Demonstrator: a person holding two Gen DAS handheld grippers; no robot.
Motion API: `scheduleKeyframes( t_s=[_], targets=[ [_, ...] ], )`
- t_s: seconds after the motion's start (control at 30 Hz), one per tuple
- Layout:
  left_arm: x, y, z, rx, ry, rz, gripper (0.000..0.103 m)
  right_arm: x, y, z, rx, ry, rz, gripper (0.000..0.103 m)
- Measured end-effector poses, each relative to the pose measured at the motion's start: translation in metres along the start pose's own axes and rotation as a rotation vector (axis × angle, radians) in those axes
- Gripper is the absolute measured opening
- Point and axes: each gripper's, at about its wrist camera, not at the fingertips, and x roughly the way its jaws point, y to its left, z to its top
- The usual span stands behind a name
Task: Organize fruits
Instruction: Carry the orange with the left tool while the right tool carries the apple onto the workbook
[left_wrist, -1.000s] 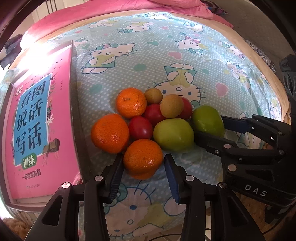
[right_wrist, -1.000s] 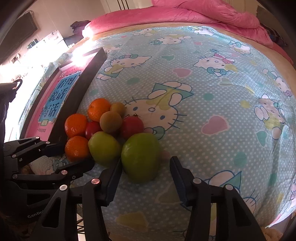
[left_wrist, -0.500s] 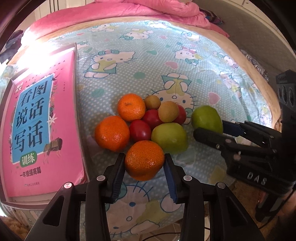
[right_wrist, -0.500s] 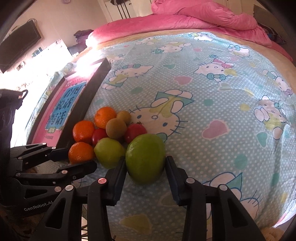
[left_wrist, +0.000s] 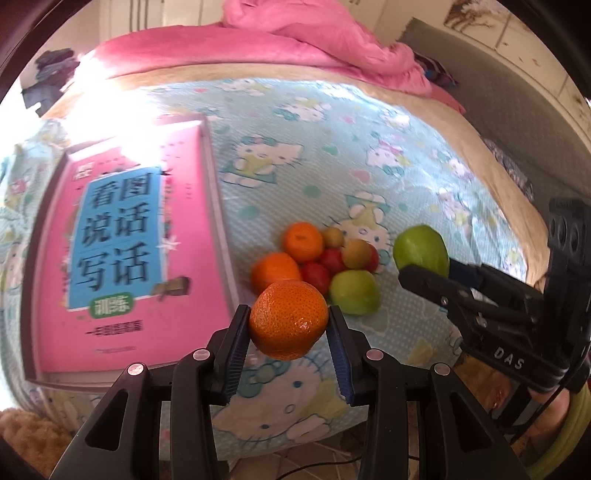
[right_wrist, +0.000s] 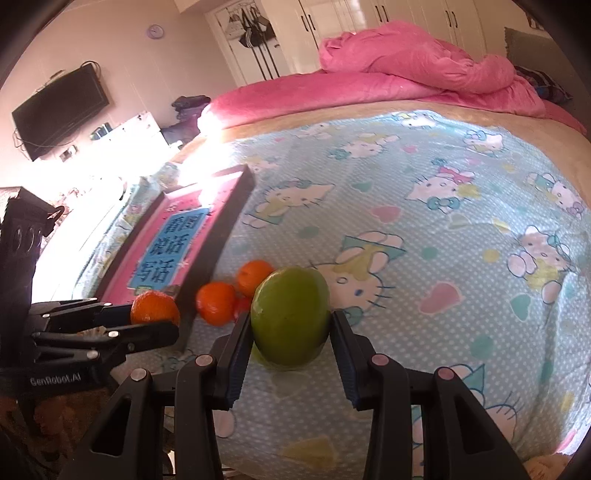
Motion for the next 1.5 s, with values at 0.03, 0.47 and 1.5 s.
scheduleKeyframes(
  t_s=[0.03, 0.47, 1.5],
  targets=[
    [-0.003, 0.004, 0.0, -0.009, -0.004, 0.006, 0.042, 0.0, 0.004, 0.0, -0.004, -0.002, 0.011, 0.043],
    [-0.027, 0.069, -0.008, -0.151, -0.036, 0.081, 0.042, -0.002, 0.043, 0.002, -0.068, -0.023, 0.074, 0.043],
    [-0.016, 0.182, -0.02, -0.412, -0.017, 0.261, 0.042, 0.063, 0.142, 0.006, -0.254, 0.07, 0.18, 0.043]
  ],
)
